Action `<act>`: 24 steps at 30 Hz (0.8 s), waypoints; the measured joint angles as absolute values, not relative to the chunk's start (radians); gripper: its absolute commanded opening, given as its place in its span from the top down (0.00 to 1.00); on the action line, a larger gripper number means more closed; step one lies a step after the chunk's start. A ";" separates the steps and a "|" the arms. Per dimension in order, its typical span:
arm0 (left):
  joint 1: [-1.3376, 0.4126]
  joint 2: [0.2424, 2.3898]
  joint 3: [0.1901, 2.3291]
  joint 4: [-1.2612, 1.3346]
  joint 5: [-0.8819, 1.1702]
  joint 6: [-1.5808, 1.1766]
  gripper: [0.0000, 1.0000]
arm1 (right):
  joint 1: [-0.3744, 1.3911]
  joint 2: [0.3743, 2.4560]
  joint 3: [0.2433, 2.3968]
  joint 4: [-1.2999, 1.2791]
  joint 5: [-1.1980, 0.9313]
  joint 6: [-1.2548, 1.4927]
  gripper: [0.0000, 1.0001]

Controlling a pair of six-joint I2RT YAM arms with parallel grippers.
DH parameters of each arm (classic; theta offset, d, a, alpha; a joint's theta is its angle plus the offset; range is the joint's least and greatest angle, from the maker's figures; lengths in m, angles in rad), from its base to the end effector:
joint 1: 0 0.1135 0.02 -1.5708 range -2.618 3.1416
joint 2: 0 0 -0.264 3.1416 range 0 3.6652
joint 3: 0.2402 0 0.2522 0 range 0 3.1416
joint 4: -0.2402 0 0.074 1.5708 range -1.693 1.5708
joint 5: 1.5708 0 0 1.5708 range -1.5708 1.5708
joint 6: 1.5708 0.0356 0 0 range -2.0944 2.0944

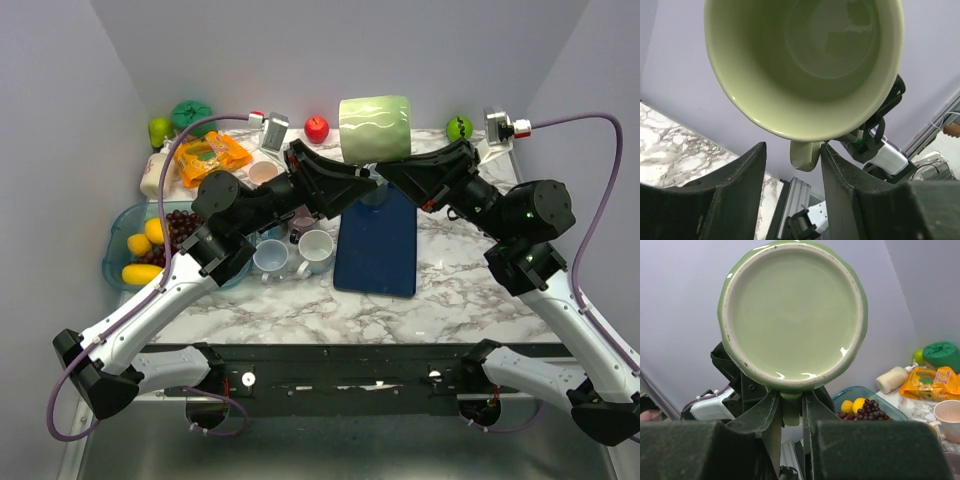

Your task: Turn the mug right side up

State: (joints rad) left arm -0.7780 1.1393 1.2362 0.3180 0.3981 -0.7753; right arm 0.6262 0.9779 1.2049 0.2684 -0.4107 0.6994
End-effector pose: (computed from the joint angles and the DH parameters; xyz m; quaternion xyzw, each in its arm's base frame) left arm 0.1651 -0.1820 0.4798 0.1664 0.5353 -0.6525 0.5099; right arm 0.1468 0.1237 0.4967 -0.1567 0.5075 0.5997 0.5986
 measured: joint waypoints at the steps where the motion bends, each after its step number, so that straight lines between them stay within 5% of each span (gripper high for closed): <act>1: -0.778 1.139 1.237 0.328 0.398 -0.780 0.48 | 0.626 0.978 1.205 0.273 -0.415 0.703 0.99; 11: -0.778 1.160 1.239 0.425 0.393 -0.830 0.59 | 0.626 0.995 1.174 0.374 -0.448 0.763 0.99; 14: -0.774 1.175 1.245 0.439 0.394 -0.844 0.72 | 0.622 1.008 1.160 0.406 -0.447 0.787 0.99; 17: -0.773 1.184 1.249 0.449 0.395 -0.854 1.00 | 0.619 1.015 1.153 0.428 -0.444 0.801 0.99; 19: -0.773 1.186 1.250 0.456 0.396 -0.860 1.00 | 0.616 1.015 1.151 0.432 -0.440 0.810 0.99; 24: -0.773 1.186 1.252 0.430 0.383 -0.841 1.00 | 0.616 1.011 1.153 0.383 -0.401 0.799 0.50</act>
